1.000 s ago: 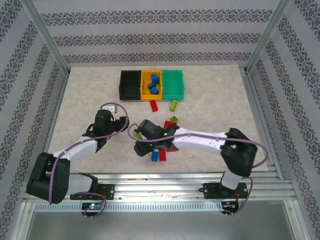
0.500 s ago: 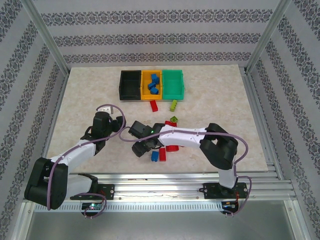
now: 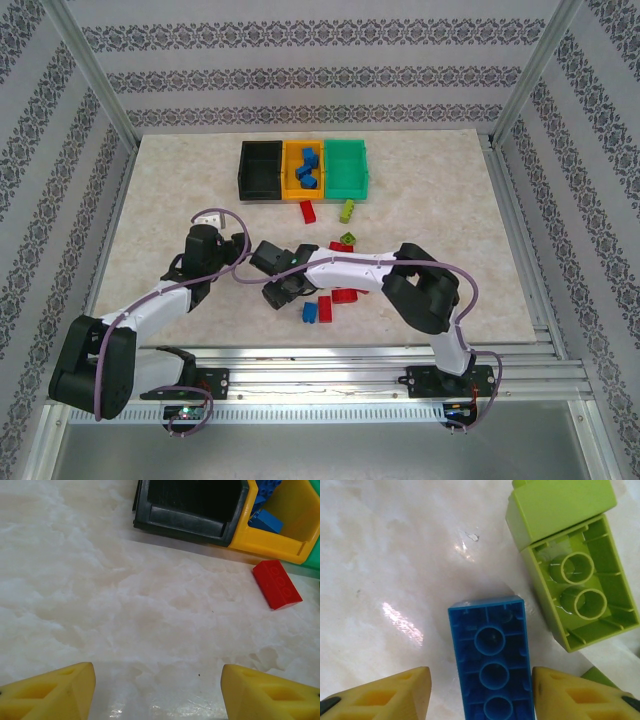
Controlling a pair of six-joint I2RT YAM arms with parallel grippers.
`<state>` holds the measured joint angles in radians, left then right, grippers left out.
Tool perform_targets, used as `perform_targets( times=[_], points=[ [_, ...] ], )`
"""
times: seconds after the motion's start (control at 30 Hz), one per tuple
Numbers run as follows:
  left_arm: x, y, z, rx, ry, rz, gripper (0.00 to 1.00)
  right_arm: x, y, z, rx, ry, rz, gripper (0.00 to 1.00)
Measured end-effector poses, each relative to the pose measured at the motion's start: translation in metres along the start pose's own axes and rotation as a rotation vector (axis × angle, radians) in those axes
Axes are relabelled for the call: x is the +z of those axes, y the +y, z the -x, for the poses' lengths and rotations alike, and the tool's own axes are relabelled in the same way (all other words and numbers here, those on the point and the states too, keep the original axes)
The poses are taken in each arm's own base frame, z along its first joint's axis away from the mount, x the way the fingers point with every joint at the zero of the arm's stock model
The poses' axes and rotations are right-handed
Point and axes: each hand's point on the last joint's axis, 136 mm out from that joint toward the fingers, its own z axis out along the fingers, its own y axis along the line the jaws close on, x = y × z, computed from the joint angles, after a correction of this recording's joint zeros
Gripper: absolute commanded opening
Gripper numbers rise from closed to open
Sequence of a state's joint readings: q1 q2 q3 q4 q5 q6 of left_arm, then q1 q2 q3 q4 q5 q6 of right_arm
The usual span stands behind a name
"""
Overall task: Sort the legos into containers by color
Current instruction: Pick up the lego from the bottom-center of the table.
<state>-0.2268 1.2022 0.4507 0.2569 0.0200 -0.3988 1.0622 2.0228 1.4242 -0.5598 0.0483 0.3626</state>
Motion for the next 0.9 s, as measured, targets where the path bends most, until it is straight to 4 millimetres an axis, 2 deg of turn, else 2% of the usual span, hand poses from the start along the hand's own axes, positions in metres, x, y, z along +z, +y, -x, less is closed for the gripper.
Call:
perform_targets(
  times=[0.17,0.37,0.53,0.7,0.8,0.9],
  points=[
    [0.0,-0.001,0.001,-0.001,-0.005,-0.002,0.67,0.0,-0.001,-0.001,0.001,0.002,-0.005,0.43],
    [0.0,-0.001,0.001,-0.003,-0.006,-0.002,0.67,0.003,-0.004,-0.003,-0.003,0.017,-0.025,0.42],
    [0.0,-0.001,0.001,-0.003,-0.006,-0.002,0.67,0.005,-0.005,-0.001,-0.013,0.022,-0.044,0.3],
    [0.0,0.0,0.001,-0.004,-0.008,-0.001,0.67,0.003,-0.005,0.001,-0.011,0.011,-0.044,0.29],
    [0.0,0.0,0.001,-0.004,-0.011,-0.002,0.67,-0.009,-0.006,0.004,-0.006,-0.021,-0.033,0.28],
    [0.0,0.0,0.001,-0.007,-0.012,-0.003,0.67,-0.036,-0.008,0.021,0.012,-0.108,0.002,0.27]
  ],
)
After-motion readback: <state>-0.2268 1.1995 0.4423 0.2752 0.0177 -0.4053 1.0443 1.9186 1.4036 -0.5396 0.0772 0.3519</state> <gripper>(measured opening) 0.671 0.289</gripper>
